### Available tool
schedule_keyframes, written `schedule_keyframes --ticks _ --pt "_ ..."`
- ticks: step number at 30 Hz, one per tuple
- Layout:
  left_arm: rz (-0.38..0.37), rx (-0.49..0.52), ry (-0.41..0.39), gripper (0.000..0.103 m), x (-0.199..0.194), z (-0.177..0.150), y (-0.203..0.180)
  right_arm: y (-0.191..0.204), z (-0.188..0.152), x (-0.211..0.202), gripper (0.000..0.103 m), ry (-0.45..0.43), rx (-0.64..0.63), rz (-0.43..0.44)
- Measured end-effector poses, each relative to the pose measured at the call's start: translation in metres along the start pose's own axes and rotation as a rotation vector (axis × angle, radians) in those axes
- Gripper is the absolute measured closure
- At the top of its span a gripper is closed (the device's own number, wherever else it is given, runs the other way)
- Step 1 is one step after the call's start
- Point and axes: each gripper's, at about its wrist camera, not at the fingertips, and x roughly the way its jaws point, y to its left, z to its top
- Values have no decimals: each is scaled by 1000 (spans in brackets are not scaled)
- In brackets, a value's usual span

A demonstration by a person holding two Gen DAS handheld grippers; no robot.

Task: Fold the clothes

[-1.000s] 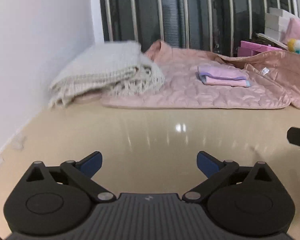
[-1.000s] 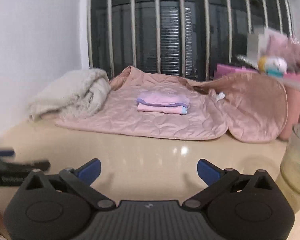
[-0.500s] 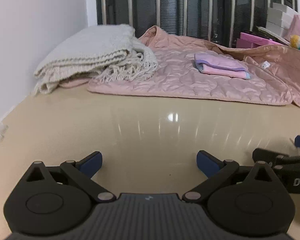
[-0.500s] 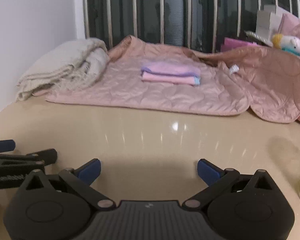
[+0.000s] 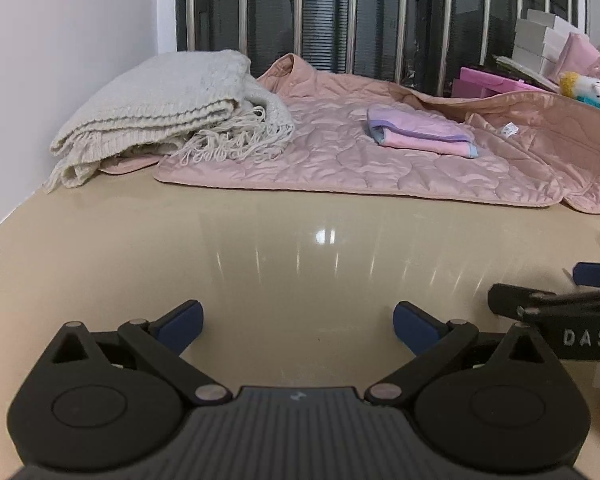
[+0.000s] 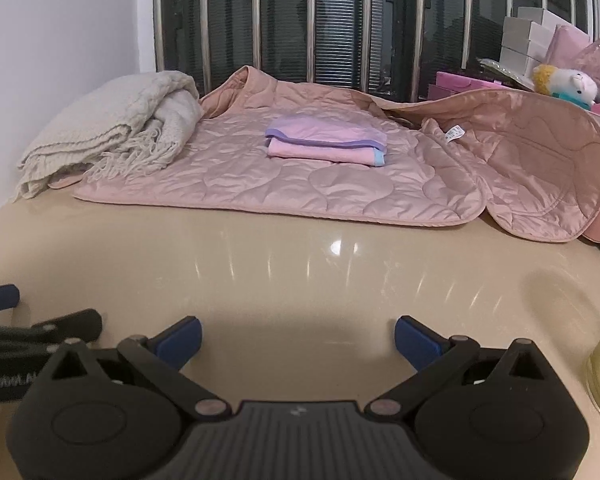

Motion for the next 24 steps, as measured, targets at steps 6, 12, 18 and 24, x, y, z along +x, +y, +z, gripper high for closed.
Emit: schedule_keyframes --ticks 6,12,18,24 --pt "6 -6 40 1 18 17 -1 -3 13 14 0 27 3 -4" --pt "12 -8 32 1 15 13 -2 -3 9 11 0 16 -5 4" --pt "14 -9 31 1 13 13 -3 -3 9 10 0 14 -6 5" --pt "11 -10 31 1 13 13 -2 -4 8 9 0 12 -6 3"
